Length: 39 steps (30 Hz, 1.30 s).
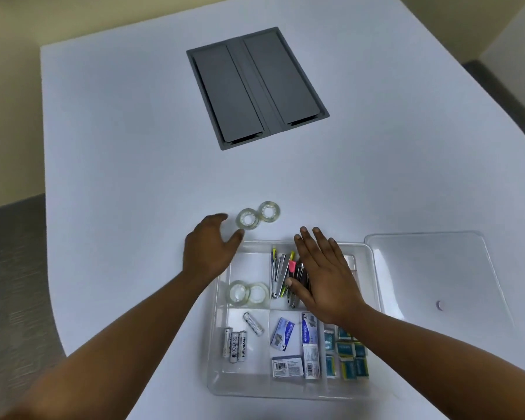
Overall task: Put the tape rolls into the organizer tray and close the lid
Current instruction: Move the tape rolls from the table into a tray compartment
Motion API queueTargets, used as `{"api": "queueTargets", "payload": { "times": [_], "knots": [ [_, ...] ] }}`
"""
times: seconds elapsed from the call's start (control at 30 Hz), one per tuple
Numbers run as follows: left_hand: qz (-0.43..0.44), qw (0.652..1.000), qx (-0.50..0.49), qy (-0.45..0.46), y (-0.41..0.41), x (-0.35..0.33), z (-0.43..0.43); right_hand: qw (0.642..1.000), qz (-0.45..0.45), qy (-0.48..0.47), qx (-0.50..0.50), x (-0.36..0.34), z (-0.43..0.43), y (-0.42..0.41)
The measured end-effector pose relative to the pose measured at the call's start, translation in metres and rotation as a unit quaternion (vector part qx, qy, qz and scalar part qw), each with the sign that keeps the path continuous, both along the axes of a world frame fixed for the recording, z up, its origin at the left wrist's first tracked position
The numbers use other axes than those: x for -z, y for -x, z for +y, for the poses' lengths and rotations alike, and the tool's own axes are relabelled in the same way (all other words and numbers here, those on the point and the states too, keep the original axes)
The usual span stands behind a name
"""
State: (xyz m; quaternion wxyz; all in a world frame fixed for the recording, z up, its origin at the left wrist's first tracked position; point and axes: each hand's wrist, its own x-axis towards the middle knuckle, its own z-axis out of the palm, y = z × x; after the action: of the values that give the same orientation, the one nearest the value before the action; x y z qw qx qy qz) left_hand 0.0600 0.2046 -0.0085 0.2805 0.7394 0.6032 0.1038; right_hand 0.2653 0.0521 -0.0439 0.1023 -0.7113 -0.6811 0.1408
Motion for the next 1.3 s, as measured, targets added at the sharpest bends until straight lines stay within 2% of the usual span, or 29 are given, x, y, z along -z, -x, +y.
{"api": "queueTargets", "payload": {
  "times": [0.23,0.33,0.43,0.53,0.73,0.8,0.93,1.03,1.3],
  "knots": [
    [0.101,0.993,0.007,0.064,-0.057,0.004,0.029,1.000,0.002,-0.006,0.007,0.001,0.000,0.000],
    [0.191,0.980,0.012,0.054,-0.061,0.011,0.031,1.000,-0.001,-0.004,0.007,0.002,0.000,0.000],
    [0.214,0.976,0.013,0.036,-0.061,0.013,0.033,1.000,0.000,-0.002,0.007,0.003,0.001,0.000],
    [0.175,0.984,0.011,0.029,-0.060,0.006,0.033,1.000,0.001,-0.003,0.006,0.003,0.001,0.000],
    [-0.038,0.999,-0.012,0.006,-0.040,-0.027,0.010,1.000,-0.001,-0.006,0.006,0.003,0.002,-0.001],
    [-0.045,0.999,-0.005,-0.024,-0.025,-0.035,-0.008,1.000,-0.004,-0.005,0.005,0.004,0.001,-0.001],
    [-0.013,0.999,0.022,-0.044,0.000,-0.041,-0.041,1.000,-0.010,-0.003,0.005,0.004,0.001,-0.001],
    [0.046,0.995,0.078,-0.041,0.010,-0.036,-0.058,1.000,-0.012,-0.002,0.003,0.004,0.001,-0.001],
    [0.195,0.959,0.202,-0.037,0.013,-0.017,-0.069,1.000,-0.015,0.003,0.004,0.004,0.001,-0.001]
  ]
}}
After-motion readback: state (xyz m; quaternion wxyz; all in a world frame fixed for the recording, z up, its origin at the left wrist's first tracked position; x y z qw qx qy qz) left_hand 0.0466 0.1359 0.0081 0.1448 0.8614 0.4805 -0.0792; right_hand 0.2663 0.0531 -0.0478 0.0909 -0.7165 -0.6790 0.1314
